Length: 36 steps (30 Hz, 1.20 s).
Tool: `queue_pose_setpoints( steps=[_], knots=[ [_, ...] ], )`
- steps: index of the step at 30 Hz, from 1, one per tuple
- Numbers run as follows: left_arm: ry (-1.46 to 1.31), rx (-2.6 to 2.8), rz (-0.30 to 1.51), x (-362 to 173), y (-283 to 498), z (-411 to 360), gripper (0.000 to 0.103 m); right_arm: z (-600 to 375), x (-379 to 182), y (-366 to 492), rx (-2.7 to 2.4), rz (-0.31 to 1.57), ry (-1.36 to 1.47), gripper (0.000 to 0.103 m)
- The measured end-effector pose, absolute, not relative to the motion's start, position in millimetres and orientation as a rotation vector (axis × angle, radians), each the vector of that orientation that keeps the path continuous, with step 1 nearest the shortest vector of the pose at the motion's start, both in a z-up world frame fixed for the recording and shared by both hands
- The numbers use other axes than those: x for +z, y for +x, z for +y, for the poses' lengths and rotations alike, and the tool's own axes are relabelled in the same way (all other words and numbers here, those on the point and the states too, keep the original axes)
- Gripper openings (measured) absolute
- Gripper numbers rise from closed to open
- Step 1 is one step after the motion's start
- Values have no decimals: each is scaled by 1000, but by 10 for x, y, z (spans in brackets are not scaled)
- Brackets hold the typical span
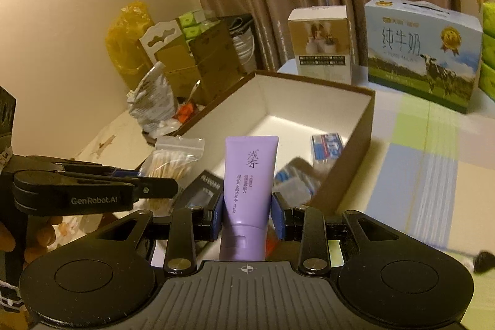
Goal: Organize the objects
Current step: 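Carry swab bag and purple tube into the cardboard box and lower them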
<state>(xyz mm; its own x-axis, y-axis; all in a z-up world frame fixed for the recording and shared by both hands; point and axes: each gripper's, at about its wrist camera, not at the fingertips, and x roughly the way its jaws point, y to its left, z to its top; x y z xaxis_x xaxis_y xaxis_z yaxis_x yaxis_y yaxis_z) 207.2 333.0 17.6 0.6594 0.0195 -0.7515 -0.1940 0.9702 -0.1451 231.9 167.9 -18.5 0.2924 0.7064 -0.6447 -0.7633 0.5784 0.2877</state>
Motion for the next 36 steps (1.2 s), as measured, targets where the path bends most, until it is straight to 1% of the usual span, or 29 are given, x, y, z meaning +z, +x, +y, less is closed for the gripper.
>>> queue_pose_setpoints(
  steps=[10, 21, 36],
  knots=[
    [-136, 113, 884, 52, 2744, 3634, 20, 2140, -348, 2828, 934, 877, -71, 30],
    [-82, 85, 936, -163, 3458, 3804, 20, 2522, -555, 3361, 892, 935, -94, 30],
    [-59, 73, 1002, -473, 4050, 3937, 20, 2735, -787, 3792, 844, 990, -75, 30]
  ],
)
